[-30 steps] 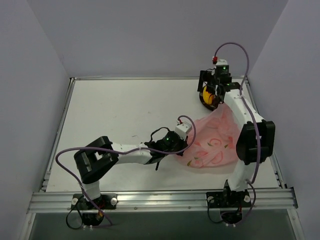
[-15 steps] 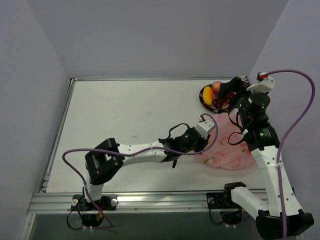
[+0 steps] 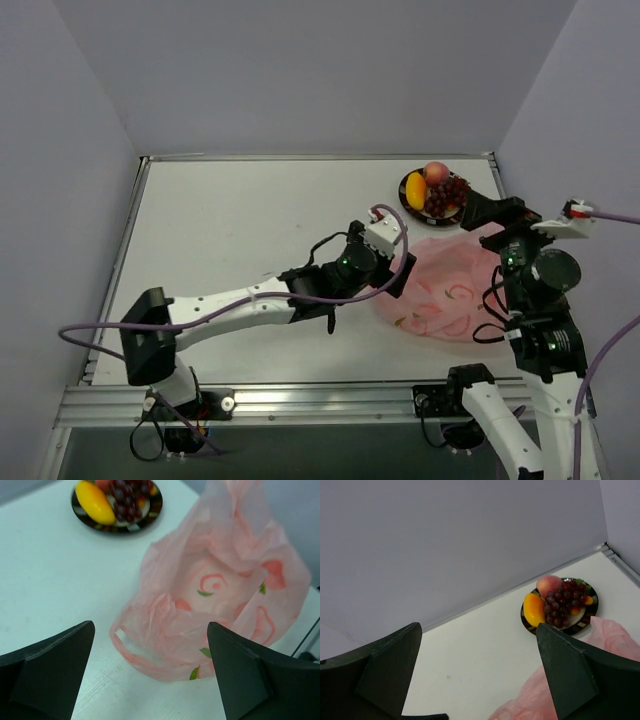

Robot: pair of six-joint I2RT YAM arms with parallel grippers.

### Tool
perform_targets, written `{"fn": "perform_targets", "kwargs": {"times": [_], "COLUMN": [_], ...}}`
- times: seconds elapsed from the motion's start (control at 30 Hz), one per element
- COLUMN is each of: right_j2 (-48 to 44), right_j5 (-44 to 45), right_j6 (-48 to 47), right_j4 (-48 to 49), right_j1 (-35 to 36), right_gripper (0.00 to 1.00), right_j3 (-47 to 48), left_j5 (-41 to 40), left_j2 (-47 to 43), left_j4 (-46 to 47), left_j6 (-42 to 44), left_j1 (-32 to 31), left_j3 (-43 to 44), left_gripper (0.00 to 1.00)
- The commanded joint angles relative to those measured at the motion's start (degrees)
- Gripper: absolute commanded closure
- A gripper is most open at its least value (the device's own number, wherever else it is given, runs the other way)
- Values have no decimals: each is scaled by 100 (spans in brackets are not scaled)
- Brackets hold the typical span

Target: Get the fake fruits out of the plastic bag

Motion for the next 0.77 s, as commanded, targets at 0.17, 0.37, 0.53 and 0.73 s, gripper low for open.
{"fn": "perform_targets", "kwargs": {"times": [0.17, 0.37, 0.53, 0.73], "right_j2": [-1197, -1630, -1367, -1120], "right_j5": [395, 344, 343, 484], "right_j6": [16, 43, 165, 157], "right_j4": [63, 54, 71, 71], "right_j1": [-26, -17, -17, -17], "right_gripper": [100, 89, 14, 0], "right_j3": [-170, -530, -733, -426], "left_j5": [-1530, -2382, -3138, -3587], "left_j2": [-2725, -4492, -5557, -5681], "left_j4": [-1273, -2785, -3202, -3334], "left_j6": [60, -106, -99, 121], "left_j1": [10, -17, -17, -17], "left_j3": [-454, -859, -1227, -1238], "left_gripper": [6, 6, 6, 6]}}
